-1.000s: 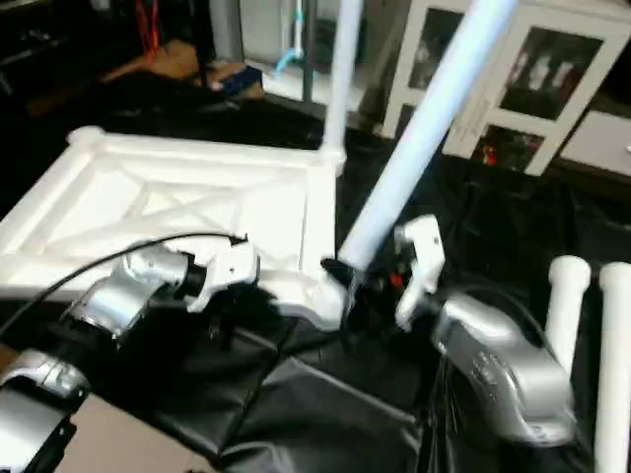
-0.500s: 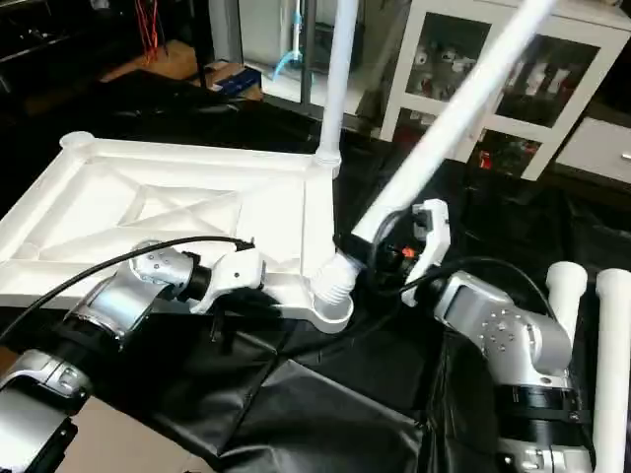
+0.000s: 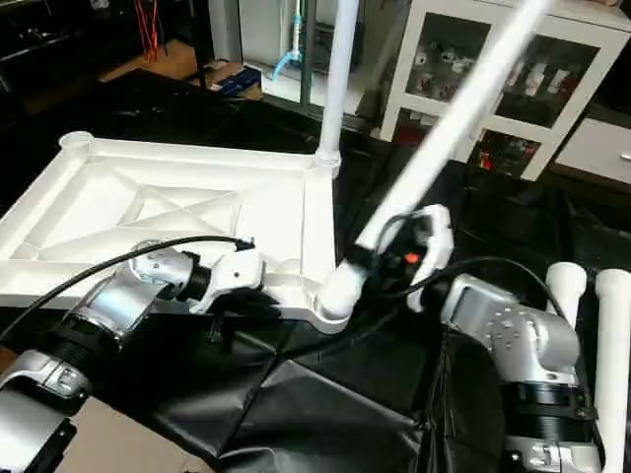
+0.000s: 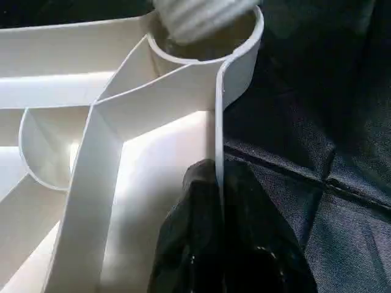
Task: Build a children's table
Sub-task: Insert table leg to table base
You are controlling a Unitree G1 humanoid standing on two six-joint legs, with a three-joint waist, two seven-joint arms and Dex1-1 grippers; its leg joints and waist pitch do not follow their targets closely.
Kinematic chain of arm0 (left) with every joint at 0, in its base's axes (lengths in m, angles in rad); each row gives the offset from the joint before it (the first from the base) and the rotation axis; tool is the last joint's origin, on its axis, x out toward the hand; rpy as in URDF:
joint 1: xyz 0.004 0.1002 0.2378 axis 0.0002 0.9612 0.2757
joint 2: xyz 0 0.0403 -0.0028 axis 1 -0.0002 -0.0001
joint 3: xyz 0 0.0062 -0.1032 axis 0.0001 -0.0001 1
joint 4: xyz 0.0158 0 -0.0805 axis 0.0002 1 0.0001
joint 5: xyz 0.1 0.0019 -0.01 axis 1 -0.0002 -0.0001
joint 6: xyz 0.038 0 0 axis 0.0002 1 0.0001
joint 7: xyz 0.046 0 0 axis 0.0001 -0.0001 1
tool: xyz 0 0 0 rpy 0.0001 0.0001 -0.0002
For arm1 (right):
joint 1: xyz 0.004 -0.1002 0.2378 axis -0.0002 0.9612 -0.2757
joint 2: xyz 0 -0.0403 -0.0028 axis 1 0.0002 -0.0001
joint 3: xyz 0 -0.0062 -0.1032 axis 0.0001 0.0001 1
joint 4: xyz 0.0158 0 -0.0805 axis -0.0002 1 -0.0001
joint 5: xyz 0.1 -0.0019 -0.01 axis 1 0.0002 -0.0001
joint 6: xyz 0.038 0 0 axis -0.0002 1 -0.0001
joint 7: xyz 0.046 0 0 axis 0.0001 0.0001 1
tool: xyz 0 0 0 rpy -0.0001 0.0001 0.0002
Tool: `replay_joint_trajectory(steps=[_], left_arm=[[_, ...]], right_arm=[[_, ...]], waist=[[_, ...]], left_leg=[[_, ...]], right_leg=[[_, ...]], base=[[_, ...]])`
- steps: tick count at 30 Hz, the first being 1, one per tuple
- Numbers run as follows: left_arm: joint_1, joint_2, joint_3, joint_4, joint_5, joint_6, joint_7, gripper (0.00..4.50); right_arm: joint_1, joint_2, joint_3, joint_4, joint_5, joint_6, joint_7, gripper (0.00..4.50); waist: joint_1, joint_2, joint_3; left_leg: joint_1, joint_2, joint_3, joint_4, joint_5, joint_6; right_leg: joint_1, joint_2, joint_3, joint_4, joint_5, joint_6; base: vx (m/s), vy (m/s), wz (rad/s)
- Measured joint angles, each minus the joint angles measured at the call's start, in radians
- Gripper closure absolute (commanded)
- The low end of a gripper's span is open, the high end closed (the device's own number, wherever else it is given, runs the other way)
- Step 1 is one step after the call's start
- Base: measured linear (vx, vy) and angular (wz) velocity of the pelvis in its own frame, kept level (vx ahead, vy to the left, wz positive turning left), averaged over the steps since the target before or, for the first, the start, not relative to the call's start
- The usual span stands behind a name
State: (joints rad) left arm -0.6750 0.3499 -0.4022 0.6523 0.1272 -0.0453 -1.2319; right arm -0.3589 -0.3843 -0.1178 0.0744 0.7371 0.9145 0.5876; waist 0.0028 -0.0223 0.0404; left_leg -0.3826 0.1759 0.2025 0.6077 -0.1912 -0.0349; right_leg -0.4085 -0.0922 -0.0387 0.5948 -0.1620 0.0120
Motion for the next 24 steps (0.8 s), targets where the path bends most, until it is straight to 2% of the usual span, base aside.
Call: replay_joint_trajectory(steps=[10, 16, 24], left_arm=[[0.000, 0.004, -0.006, 0.000, 0.000, -0.001, -0.002, 4.50], [0.000, 0.011, -0.006, 0.000, 0.000, -0.001, -0.004, 4.50], [0.000, 0.014, -0.007, 0.000, 0.000, -0.001, -0.007, 4.50]], right_arm=[[0.004, -0.001, 0.068, -0.032, -0.086, -0.068, -0.002, 2.65], [0.004, -0.007, 0.118, -0.058, -0.139, -0.121, -0.001, 2.65], [0.024, -0.003, 0.143, -0.106, -0.166, -0.136, -0.002, 2.65]], waist=[[-0.002, -0.001, 0.000], [-0.011, -0.002, -0.001], [-0.015, -0.004, -0.002]], left_leg=[[0.000, 0.000, 0.000, 0.000, 0.000, 0.000], [0.001, 0.000, 0.000, 0.000, 0.000, 0.000], [0.001, 0.000, 0.000, 0.000, 0.000, 0.000]], right_leg=[[0.000, 0.000, 0.000, 0.000, 0.000, 0.000], [0.001, 0.000, 0.000, 0.000, 0.000, 0.000], [0.001, 0.000, 0.000, 0.000, 0.000, 0.000]], base=[[0.000, 0.000, 0.00], [0.000, 0.000, 0.00], [0.000, 0.000, 0.00]])
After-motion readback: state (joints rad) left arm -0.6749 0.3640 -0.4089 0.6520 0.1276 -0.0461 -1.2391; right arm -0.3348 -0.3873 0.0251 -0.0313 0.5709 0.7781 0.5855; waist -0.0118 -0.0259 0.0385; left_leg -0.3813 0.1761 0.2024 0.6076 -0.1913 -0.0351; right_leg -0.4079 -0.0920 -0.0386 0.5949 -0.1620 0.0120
